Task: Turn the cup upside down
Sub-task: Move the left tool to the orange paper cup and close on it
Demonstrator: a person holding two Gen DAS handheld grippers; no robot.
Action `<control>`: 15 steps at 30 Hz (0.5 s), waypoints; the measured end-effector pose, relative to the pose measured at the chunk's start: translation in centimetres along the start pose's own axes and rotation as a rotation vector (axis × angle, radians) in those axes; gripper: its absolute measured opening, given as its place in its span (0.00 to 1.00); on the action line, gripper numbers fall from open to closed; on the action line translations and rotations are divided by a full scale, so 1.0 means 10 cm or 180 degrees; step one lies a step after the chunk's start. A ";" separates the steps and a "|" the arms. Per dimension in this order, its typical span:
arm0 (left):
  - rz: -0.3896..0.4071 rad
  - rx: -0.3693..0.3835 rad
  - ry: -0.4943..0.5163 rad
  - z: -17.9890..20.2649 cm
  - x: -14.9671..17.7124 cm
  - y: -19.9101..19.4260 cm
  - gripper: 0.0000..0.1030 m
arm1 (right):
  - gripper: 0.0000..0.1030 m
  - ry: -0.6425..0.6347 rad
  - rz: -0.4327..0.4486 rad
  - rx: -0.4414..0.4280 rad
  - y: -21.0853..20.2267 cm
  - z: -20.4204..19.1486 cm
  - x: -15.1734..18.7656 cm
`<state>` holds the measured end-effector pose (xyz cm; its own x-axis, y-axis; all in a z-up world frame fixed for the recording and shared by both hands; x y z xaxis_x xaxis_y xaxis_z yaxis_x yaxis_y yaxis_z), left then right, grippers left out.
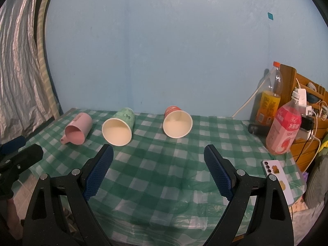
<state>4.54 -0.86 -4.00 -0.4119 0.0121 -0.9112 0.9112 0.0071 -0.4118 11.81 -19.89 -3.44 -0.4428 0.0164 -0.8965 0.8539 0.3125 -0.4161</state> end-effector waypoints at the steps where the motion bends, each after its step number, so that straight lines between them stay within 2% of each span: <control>1: -0.0031 0.0001 0.0010 0.00 0.00 0.03 1.00 | 0.87 -0.0001 -0.0005 -0.0001 0.00 0.01 0.01; 4: -0.0220 0.0038 0.0062 0.03 -0.02 0.16 1.00 | 0.87 -0.0006 -0.0029 -0.0020 0.03 0.02 -0.01; 12: -0.0219 0.0094 0.0244 0.17 -0.44 0.53 1.00 | 0.87 0.0017 -0.0092 0.0042 0.19 0.33 -0.29; 15: -0.0342 0.0123 0.0283 0.22 -0.60 0.69 1.00 | 0.87 -0.0040 -0.0105 0.0093 0.25 0.42 -0.43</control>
<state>13.35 -3.10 -1.41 -0.5039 0.1020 -0.8577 0.8606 -0.0253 -0.5086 17.05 -23.17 -1.27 -0.4677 -0.0054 -0.8839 0.8466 0.2847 -0.4497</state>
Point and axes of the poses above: each gripper's, at about its wrist camera, not at the fingertips, and y roughly the way its jaws point, z to its right, x to its underside, the point moved 5 cm from there along y, roughly the way its jaws point, and after that the axes turned 10 degrees about y, right-handed, at the moved point
